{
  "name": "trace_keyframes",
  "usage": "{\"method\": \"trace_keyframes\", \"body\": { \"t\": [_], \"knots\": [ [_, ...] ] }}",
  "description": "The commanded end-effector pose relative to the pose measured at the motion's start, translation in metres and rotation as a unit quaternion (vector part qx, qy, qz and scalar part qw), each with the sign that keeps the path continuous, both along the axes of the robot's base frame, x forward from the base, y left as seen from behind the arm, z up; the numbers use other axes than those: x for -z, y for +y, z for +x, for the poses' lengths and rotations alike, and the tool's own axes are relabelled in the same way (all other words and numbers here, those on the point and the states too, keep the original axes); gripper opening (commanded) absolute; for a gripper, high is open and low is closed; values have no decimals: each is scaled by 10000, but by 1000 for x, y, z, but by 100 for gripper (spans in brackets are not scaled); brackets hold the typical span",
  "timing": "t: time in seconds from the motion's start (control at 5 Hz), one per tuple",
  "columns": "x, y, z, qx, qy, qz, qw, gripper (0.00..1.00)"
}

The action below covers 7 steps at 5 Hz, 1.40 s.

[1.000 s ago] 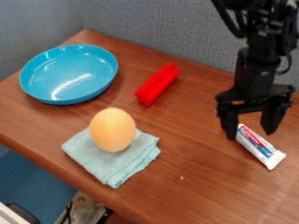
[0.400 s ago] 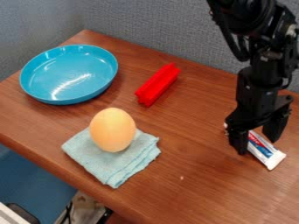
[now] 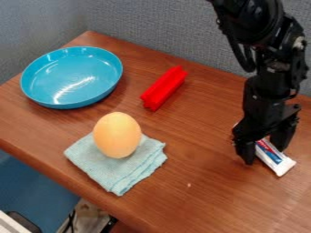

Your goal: Put the toothpaste on the blue plate

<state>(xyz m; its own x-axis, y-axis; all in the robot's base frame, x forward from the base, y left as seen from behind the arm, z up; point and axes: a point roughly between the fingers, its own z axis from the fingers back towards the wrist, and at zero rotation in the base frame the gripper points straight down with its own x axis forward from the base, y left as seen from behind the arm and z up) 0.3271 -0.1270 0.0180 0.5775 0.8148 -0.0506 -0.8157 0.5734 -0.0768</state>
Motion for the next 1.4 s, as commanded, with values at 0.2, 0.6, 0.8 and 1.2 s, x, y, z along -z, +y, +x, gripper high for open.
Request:
{"method": "trace_keyframes", "body": {
  "t": [0.2,0.6,0.8,1.2],
  "knots": [
    [-7,-5,3,114,-207,23,9997,100],
    [-6,-5,4,157,-270,57,9995,100],
    [-5,-5,5,180,-298,75,9994,0],
    [-3,-6,5,200,-315,145,9992,0]
  ]
}}
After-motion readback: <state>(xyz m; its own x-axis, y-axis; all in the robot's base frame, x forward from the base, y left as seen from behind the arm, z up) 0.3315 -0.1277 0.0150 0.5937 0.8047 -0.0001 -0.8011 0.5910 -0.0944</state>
